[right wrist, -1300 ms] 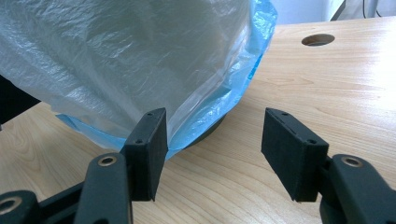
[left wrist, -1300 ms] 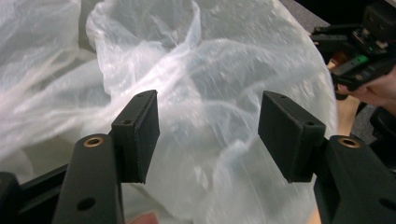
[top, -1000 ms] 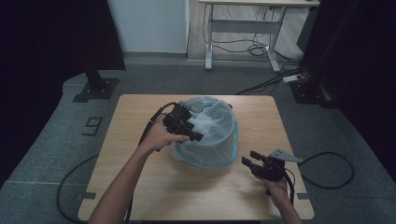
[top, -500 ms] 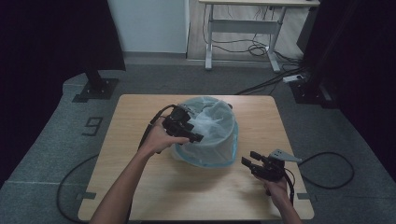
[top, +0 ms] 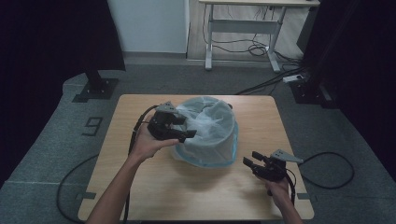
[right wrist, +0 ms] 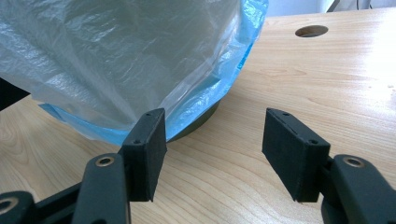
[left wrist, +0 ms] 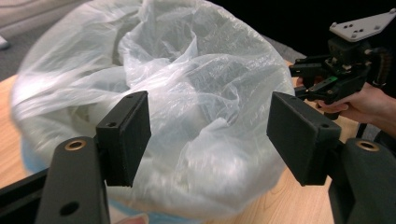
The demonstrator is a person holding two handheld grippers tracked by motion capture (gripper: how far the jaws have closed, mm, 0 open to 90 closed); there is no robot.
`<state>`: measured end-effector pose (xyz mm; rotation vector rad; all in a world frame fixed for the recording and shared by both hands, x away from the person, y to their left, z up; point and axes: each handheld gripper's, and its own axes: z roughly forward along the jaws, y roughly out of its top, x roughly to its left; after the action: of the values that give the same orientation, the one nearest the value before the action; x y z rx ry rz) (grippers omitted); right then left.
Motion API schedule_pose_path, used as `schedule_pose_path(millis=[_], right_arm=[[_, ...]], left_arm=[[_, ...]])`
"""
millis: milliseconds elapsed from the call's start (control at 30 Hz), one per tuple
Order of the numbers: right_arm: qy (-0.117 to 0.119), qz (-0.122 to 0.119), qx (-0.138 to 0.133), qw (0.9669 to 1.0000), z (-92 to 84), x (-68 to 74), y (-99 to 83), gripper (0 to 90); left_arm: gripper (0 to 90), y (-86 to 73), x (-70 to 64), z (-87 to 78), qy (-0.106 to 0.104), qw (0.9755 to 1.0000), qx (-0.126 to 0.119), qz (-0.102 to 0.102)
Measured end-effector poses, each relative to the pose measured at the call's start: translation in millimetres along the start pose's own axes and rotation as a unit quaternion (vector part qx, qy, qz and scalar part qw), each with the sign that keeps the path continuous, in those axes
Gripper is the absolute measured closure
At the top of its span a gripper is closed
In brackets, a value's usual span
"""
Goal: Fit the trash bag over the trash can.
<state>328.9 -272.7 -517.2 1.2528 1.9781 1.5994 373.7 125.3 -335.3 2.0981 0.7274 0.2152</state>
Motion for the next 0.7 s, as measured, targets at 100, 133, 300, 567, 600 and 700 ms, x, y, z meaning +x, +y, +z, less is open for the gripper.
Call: schedule_pose_path(millis=[100, 133, 300, 567, 600, 700], right_arm=[[-0.002, 0.001, 0.001, 1.0, -0.2, -0.8, -0.5, 39.0], [-0.002, 0.001, 0.001, 1.0, -0.2, -1.0, -0.7, 38.9], [-0.005, -0.004, 0.007, 1.0, 1.4, -0.1, -1.9, 38.8], [-0.004, -0.007, 0.016, 0.9998, 6.0, 0.7, -6.0, 38.8], [-0.005, -0.006, 0.018, 0.9998, 6.4, 0.8, -6.5, 38.8], [-0.006, -0.006, 0.019, 0.9998, 7.5, 1.0, -7.4, 38.8]], left_arm=[[30.1, -9.2, -2.1, -9.7, 0.019, 0.9998, -0.009, 0.005], [29.9, -12.8, -2.2, -12.8, 0.02, 0.9997, -0.014, 0.003], [29.9, -33.0, -1.8, -26.4, 0.039, 0.9989, -0.025, -0.001], [29.8, -70.6, -1.7, -39.5, 0.066, 0.9976, -0.023, -0.006], [29.9, -75.5, -0.7, -40.7, 0.065, 0.9975, -0.024, -0.01], [29.9, -89.1, 2.7, -43.3, 0.072, 0.997, -0.022, -0.018]])
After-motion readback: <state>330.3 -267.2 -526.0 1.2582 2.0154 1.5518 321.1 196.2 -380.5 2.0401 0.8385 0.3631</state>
